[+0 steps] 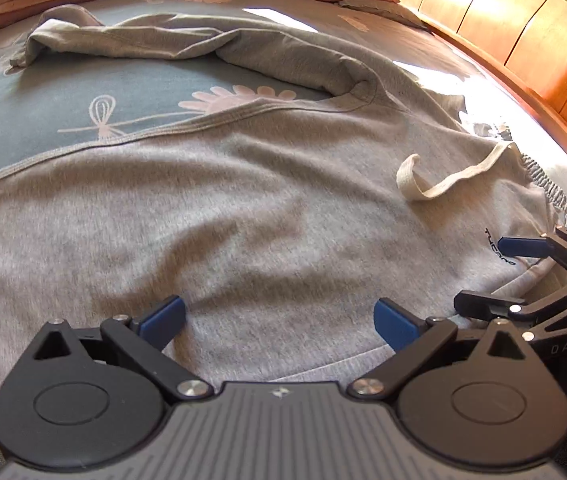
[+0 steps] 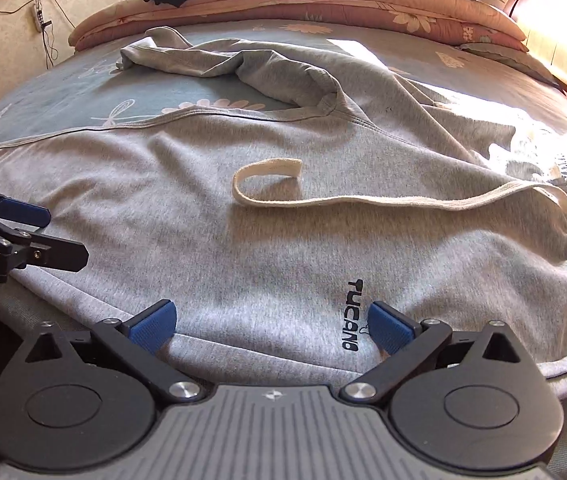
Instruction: Fold clothes
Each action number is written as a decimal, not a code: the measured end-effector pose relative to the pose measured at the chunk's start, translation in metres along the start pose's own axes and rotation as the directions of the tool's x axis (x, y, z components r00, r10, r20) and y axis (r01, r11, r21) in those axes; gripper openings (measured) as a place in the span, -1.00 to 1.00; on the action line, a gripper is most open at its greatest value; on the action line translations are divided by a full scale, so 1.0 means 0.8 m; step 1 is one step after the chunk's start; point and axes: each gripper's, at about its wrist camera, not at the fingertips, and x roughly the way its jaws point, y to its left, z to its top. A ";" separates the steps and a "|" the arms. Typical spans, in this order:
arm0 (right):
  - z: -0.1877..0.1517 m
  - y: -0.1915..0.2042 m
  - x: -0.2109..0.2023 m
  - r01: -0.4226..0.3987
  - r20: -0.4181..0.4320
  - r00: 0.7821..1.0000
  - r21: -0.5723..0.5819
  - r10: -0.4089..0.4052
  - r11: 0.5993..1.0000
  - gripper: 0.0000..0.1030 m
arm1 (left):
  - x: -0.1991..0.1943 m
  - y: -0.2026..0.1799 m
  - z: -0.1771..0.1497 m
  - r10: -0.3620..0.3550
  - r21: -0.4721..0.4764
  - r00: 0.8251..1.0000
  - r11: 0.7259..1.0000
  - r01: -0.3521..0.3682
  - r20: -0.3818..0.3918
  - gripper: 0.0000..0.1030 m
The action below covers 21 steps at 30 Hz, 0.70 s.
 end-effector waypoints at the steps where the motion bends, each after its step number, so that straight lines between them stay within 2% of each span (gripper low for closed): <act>1: -0.004 0.001 -0.001 -0.001 0.010 1.000 -0.010 0.001 1.000 1.00 | -0.002 -0.002 -0.004 0.008 0.004 1.000 1.000 -0.008 -0.003 0.97; 7: -0.019 0.006 -0.003 0.015 0.067 0.998 -0.056 -0.011 0.998 1.00 | -0.008 0.001 -0.013 0.027 -0.027 1.000 0.999 -0.026 0.014 0.98; 10: -0.013 0.004 -0.007 0.006 0.046 0.999 -0.062 -0.004 0.998 1.00 | -0.005 0.001 -0.007 0.035 -0.048 0.999 0.998 -0.035 0.001 0.98; 11: -0.011 -0.001 -0.011 0.001 0.050 0.999 -0.043 0.001 0.999 1.00 | -0.004 0.000 -0.005 0.040 -0.047 0.999 0.998 -0.040 -0.007 0.98; 14: -0.010 -0.033 -0.032 0.011 0.152 0.988 0.058 -0.020 0.998 1.00 | -0.002 -0.003 -0.002 0.053 -0.052 0.998 0.997 -0.054 -0.022 0.98; 15: -0.009 -0.046 -0.034 0.016 0.162 0.986 0.085 -0.030 0.996 1.00 | -0.001 -0.004 -0.003 0.059 -0.054 0.998 0.997 -0.060 -0.020 0.98; 18: -0.011 -0.092 -0.028 0.018 0.152 0.987 0.193 -0.048 0.981 1.00 | 0.000 -0.008 -0.004 0.078 -0.061 0.997 0.995 -0.079 -0.014 0.98; 19: -0.015 -0.107 -0.021 0.015 0.108 0.993 0.247 -0.043 0.969 1.00 | 0.000 -0.009 -0.005 0.084 -0.065 0.996 0.994 -0.084 -0.012 0.98; 21: -0.029 -0.115 -0.030 -0.032 0.153 0.988 0.260 -0.009 0.965 1.00 | 0.000 -0.010 -0.005 0.090 -0.073 0.996 0.993 -0.091 -0.009 0.98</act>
